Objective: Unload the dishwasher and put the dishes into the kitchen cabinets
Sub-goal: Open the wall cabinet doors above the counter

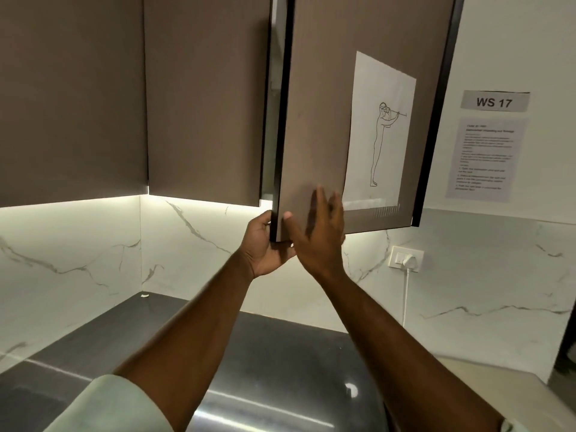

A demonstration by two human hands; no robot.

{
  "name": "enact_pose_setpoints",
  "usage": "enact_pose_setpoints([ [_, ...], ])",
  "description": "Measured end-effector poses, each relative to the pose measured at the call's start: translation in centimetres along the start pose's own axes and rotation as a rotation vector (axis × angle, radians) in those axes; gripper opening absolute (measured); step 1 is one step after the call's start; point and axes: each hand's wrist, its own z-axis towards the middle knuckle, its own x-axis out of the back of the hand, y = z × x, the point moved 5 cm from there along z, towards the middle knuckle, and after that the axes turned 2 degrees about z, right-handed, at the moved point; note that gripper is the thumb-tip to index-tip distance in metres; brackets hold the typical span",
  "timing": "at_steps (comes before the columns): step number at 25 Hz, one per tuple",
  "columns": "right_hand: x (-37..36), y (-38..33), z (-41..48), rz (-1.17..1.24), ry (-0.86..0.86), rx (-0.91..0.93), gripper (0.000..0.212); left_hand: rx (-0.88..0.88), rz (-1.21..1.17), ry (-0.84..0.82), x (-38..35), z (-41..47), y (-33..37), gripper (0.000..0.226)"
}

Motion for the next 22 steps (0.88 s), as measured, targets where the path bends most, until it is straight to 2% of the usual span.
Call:
enact_pose_setpoints([
  [2, 1.2, -1.6, -1.4, -0.003, -0.031, 0.087, 0.09, -0.015, 0.084, 0.007, -1.9, -1.9, -1.3, 0.041],
  [4, 3.3, -1.9, -2.6, 0.039, 0.017, 0.064, 0.09, -0.019, 0.166, -0.01, -4.0, -3.4, -2.5, 0.046],
  [7, 7.0, -1.3, -4.0, 0.069, 0.06, 0.065, 0.083, 0.004, 0.208, -0.043, -6.9, -4.6, -3.8, 0.04],
  [11, 12.2, 0.0, -5.3, 0.091, 0.078, 0.086, 0.08, -0.054, 0.264, -0.18, -11.4, -4.8, -5.7, 0.036],
  [14, 16.0, 0.9, -6.2, 0.133, 0.101, 0.107, 0.079, -0.062, 0.223, -0.284, -15.4, -4.6, -8.3, 0.038],
  [17, 20.0, 1.5, -7.0, 0.162, 0.151, 0.157, 0.068, -0.056, 0.177, -0.36, -17.8, -3.0, -11.0, 0.063],
  [22, 26.8, 5.3, -7.4, 0.161, 0.215, 0.172, 0.058, 0.019, 0.152, -0.417, -21.3, 0.4, -15.0, 0.059],
])
